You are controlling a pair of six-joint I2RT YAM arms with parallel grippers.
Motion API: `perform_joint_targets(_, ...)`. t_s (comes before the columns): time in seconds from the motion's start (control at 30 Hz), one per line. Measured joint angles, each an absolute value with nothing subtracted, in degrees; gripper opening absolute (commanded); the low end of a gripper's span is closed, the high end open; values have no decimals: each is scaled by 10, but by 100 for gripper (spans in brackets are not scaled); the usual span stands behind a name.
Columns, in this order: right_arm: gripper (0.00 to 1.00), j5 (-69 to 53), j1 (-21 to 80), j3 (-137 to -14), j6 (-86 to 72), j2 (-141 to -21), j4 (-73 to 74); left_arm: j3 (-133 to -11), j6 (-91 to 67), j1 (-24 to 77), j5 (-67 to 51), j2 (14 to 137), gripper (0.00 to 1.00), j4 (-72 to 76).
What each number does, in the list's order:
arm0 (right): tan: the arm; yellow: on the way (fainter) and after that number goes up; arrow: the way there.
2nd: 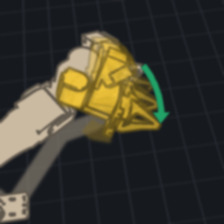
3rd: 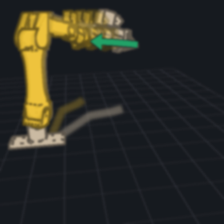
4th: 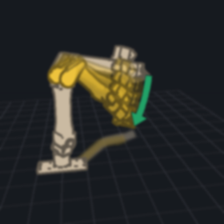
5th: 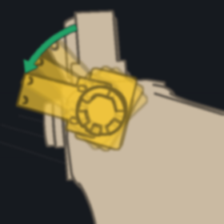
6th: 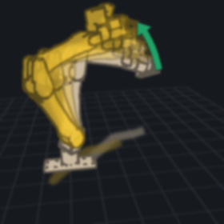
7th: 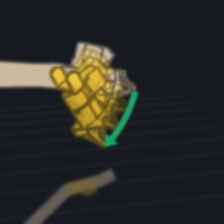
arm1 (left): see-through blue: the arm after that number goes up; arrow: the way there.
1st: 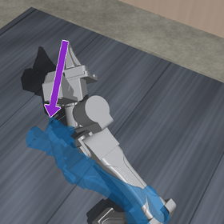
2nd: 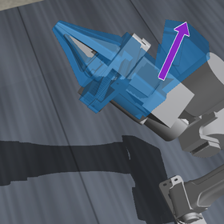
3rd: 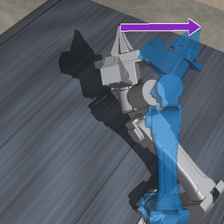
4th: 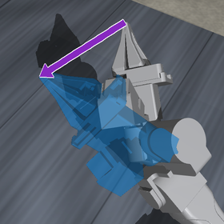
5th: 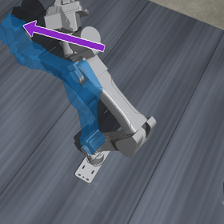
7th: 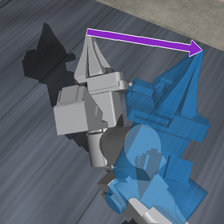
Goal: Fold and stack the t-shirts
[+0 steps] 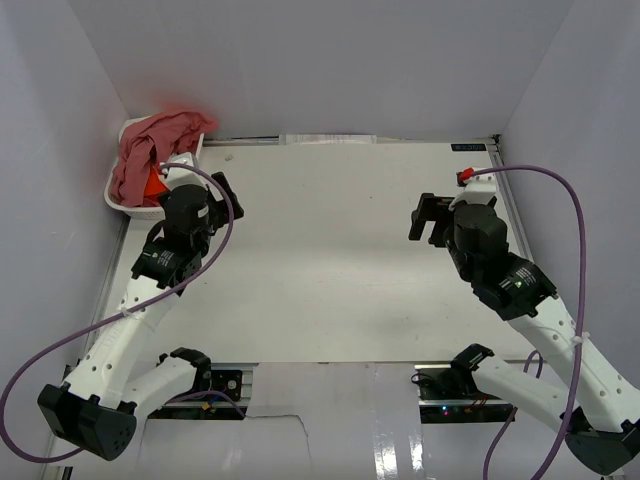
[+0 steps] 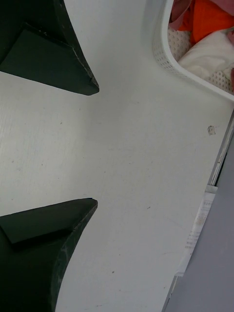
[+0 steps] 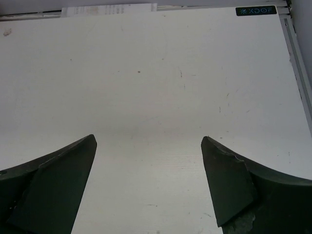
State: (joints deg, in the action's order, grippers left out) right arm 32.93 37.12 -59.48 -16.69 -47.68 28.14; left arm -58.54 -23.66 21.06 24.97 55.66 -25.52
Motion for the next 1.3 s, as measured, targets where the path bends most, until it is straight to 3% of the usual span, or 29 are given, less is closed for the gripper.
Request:
perform_joint_targets(0.07, 91, 329, 371, -593, -162, -472, 286, -585, -234, 211, 259, 557, 98, -255)
perform_joint_targets(0.27, 90, 320, 371, -594, -141, -474, 286, -602, -216, 207, 288, 591, 98, -258)
perform_joint_targets(0.37, 90, 319, 371, -609, -131, -491, 286, -675, -214, 199, 297, 665, 98, -293)
perform_joint_targets(0.53, 90, 310, 371, -616, -124, -518, 286, -897, -220, 172, 316, 872, 98, -356)
perform_joint_targets(1.0, 90, 282, 371, -653, -113, -529, 295, -1084, -276, -89, 291, 1077, 95, -421)
perform_joint_targets(1.3, 90, 262, 371, -665, -99, -561, 300, -1178, -295, -99, 294, 1222, 92, -441)
